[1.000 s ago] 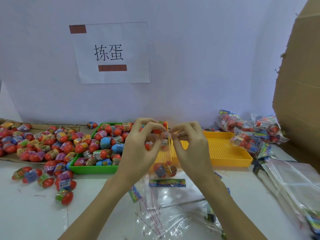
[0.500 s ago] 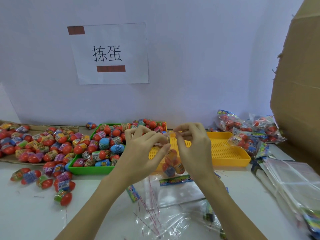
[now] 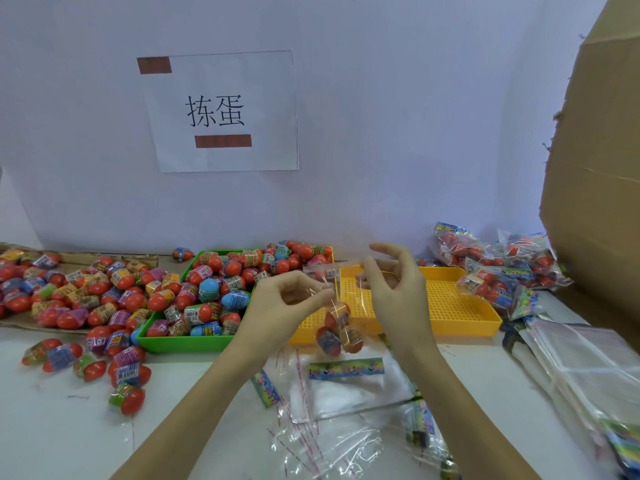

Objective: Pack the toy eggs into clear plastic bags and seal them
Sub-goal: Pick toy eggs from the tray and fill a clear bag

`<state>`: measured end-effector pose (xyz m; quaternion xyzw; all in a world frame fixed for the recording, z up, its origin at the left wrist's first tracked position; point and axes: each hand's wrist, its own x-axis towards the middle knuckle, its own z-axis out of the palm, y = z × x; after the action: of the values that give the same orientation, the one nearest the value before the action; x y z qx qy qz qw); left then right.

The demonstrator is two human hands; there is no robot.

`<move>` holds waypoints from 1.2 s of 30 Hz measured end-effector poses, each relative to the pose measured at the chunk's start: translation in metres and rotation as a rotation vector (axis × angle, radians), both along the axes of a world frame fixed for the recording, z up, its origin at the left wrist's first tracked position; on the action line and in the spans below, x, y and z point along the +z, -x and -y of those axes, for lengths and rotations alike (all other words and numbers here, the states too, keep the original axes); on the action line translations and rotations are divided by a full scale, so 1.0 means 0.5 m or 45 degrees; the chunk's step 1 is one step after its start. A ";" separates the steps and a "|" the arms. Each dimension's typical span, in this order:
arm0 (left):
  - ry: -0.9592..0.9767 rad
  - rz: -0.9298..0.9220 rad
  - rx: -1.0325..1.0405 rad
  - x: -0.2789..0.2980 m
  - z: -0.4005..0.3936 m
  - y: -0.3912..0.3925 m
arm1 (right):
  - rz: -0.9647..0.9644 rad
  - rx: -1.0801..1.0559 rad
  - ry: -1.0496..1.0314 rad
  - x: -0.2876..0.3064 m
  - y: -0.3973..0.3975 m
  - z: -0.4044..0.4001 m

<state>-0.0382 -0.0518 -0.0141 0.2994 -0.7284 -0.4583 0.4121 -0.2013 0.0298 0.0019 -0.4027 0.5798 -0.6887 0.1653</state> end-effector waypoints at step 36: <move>0.568 1.000 0.585 -0.040 0.065 -0.052 | 0.351 0.328 -0.201 -0.017 0.013 0.011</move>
<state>-0.0124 -0.0845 -0.0339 0.5063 -0.8239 -0.0418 0.2511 -0.2080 0.0243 -0.0068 -0.3610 0.5476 -0.6630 0.3608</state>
